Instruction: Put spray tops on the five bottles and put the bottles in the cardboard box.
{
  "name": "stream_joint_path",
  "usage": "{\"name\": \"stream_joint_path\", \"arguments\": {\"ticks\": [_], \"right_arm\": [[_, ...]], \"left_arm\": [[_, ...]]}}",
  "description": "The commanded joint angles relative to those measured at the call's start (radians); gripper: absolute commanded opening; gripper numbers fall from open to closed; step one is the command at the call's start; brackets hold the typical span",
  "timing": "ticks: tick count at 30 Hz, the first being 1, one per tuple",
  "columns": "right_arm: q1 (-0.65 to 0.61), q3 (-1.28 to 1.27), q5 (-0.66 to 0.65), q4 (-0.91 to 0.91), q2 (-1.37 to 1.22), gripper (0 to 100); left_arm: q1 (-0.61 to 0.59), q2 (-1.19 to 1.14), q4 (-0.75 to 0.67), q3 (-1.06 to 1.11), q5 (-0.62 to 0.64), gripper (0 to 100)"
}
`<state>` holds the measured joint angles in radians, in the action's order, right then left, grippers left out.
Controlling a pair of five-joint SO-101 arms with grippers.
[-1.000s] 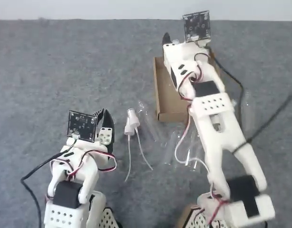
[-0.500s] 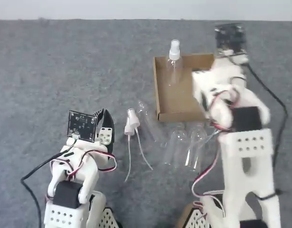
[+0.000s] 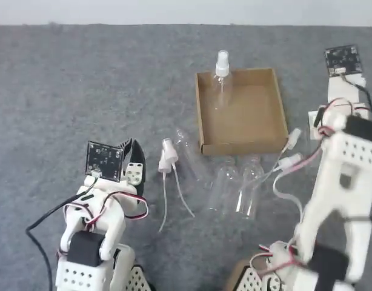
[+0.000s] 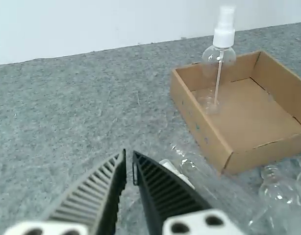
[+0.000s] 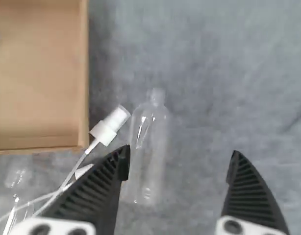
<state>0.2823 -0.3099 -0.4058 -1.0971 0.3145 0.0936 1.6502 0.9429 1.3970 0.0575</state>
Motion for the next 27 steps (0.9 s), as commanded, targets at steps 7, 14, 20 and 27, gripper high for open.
{"name": "stream_joint_path", "arguments": {"ticks": [7,14,20,27], "right_arm": [[0.008,0.172,0.068,0.104,-0.461,26.0],[0.018,0.273,0.068,0.104,-0.671,25.5],[0.084,0.278,0.06,0.104,-0.696,11.2],[0.177,0.241,-0.138,0.03,-0.665,4.5]], "left_arm": [[-0.002,0.014,-0.035,-0.01,0.011,1],[-0.005,0.014,-0.035,-0.01,0.011,1],[-0.006,0.008,-0.035,-0.01,0.011,1],[-0.018,-0.003,-0.025,-0.041,0.006,1]]}}
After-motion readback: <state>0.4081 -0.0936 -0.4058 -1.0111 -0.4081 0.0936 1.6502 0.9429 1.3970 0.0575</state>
